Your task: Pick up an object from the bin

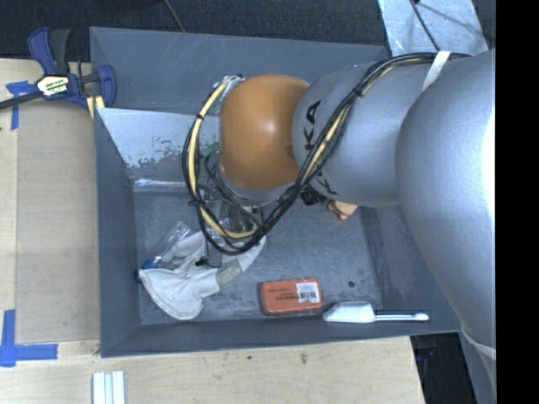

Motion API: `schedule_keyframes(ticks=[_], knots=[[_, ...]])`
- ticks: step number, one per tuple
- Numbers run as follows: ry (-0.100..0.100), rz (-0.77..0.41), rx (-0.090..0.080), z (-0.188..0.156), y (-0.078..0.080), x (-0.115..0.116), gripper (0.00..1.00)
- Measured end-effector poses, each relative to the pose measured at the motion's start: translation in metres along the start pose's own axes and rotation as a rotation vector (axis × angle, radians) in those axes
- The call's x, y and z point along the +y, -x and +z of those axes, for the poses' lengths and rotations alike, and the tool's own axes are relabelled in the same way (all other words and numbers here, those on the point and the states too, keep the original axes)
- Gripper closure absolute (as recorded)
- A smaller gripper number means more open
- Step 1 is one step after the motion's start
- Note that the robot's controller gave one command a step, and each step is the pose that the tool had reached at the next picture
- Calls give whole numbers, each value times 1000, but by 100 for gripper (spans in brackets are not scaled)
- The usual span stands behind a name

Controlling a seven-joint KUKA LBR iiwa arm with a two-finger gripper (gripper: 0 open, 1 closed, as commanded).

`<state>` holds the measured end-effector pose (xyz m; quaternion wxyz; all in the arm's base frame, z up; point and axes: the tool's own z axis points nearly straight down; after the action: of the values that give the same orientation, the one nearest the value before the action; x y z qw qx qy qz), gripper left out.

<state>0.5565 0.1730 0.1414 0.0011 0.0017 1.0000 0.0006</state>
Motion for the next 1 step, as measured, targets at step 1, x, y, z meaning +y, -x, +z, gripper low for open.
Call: schedule_keyframes(ticks=[1], knots=[[0, 0, 0, 0, 0, 0, 0]])
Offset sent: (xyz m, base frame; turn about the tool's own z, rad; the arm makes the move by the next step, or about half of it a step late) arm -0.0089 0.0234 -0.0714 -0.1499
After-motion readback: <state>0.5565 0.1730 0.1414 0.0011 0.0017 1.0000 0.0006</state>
